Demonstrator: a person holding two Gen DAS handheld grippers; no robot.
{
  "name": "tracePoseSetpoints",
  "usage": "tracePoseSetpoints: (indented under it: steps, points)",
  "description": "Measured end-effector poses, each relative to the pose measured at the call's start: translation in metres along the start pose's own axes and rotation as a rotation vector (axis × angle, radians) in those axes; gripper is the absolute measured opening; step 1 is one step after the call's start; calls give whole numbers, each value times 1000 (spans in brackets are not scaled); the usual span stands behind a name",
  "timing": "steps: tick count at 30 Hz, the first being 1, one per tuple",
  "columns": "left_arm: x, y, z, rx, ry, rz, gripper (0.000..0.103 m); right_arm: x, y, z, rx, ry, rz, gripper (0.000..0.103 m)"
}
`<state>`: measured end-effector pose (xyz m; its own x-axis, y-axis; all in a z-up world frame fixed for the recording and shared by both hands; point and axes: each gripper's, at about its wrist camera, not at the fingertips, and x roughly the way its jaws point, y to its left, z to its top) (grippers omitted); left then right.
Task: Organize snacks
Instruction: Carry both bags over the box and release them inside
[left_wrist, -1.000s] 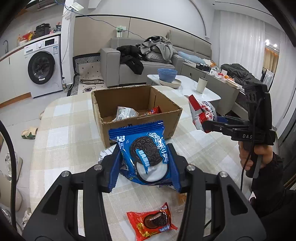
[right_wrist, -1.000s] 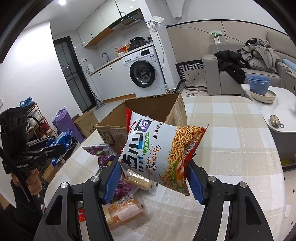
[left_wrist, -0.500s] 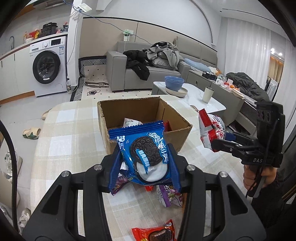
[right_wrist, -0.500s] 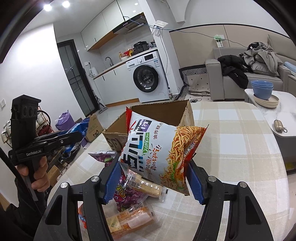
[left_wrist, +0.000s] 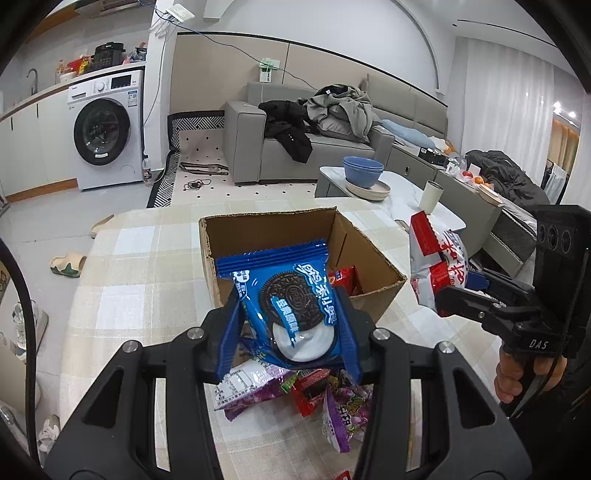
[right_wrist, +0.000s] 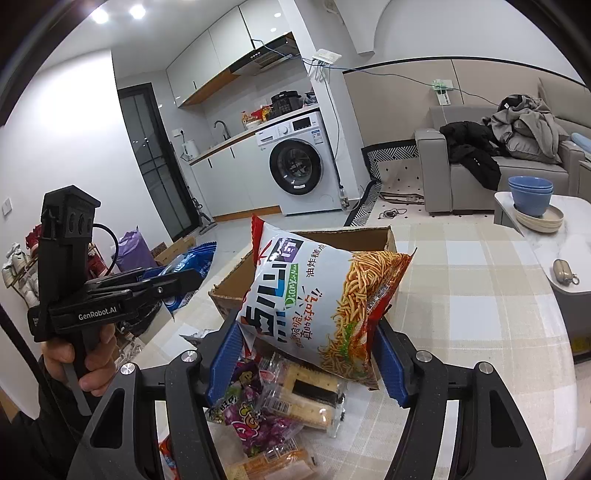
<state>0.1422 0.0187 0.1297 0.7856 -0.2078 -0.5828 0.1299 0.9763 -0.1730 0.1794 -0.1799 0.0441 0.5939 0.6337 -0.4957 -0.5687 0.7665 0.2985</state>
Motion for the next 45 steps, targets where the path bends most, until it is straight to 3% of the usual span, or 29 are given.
tracePoseSetpoints:
  steps: [10, 38, 45]
  points:
    - [31, 7, 19, -12, 11, 28, 43, 20, 5, 10, -24, -2, 10, 67]
    - [122, 18, 25, -1, 57, 90, 43, 52, 5, 17, -14, 30, -23, 67]
    - [129, 18, 28, 0, 51, 93, 44, 59, 7, 20, -16, 35, -28, 68]
